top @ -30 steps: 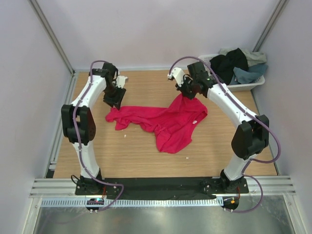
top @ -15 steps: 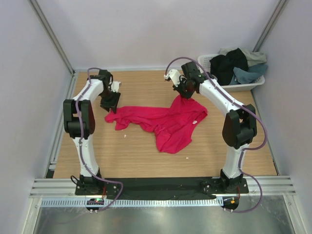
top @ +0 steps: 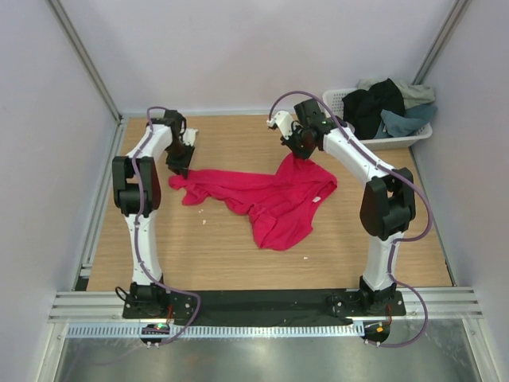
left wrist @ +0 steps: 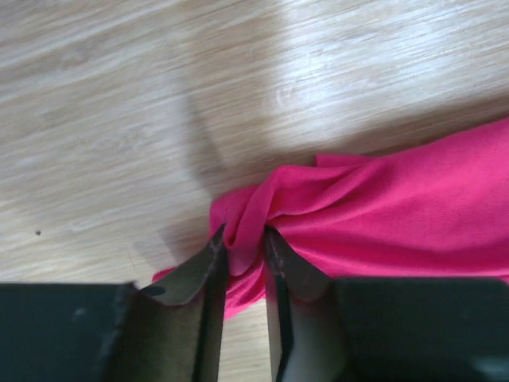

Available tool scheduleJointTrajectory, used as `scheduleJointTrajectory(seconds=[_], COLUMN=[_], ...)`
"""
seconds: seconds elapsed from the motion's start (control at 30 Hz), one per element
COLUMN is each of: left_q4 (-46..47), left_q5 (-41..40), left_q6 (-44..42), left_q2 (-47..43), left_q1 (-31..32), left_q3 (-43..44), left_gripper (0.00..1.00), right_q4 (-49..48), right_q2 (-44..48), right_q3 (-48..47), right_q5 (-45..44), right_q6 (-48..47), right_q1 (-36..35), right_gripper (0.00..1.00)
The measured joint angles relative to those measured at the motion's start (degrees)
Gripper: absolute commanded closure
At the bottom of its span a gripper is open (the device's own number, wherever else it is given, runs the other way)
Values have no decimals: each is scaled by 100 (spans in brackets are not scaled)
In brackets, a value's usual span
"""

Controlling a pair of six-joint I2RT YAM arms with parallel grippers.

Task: Fold and stack the t-shirts
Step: Flatten the tshirt out

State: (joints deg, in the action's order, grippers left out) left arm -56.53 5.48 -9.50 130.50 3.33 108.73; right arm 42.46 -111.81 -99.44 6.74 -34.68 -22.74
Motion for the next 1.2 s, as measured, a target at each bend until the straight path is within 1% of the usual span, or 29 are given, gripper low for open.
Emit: scheduleJointTrajectory(seconds=[0.03, 0.07, 0.1, 0.13, 0.2, 0.23, 0.4, 0.47, 0.53, 0.7, 0.8, 1.03, 1.2], left_q4=[-46, -87, -98, -96, -105, -107, -111, -83, -68, -85, -98, -131, -133], left_q5=[13, 15, 15, 4, -44, -90, -118, 173, 568, 1349, 1725, 2710, 3104], left_q6=[-2, -2, -2, -20, -28, -50, -114, -4, 225, 660, 833, 990, 1082], left_q2=[0, -2, -22, -57, -177, -295, -793, -881, -872, -708, -573, -334, -229], left_q1=[-15, -28, -44, -55, -74, -85, -168, -330, -621, -1602, -1926, -1906, -1869], left_q3=[28, 72, 116, 136, 162, 177, 201, 166, 114, -144, -291, -463, -505], left_gripper=[79, 75, 68, 55, 44, 43, 42, 43, 44, 45, 48, 51, 53], right_q4=[0, -2, -2, -4, -24, -35, -31, -33, -24, -7, 2, 4, 4], right_q2=[0, 0, 0, 0, 2, 2, 2, 2, 2, 2, 2, 2, 2], right_q3=[2, 7, 11, 15, 57, 85, 136, 136, 136, 136, 136, 136, 136], right_q5=[-17, -35, -70, -101, -160, -175, -219, -221, -240, -278, -282, -310, -345], right_q6=[0, -2, -7, -17, -39, -59, -85, -92, -107, -144, -149, -149, -149], right_q1=[0, 0, 0, 0, 0, 0, 0, 0, 0, 0, 0, 0, 0], right_gripper=[99, 99, 99, 99, 99, 99, 99, 99, 99, 99, 99, 99, 99])
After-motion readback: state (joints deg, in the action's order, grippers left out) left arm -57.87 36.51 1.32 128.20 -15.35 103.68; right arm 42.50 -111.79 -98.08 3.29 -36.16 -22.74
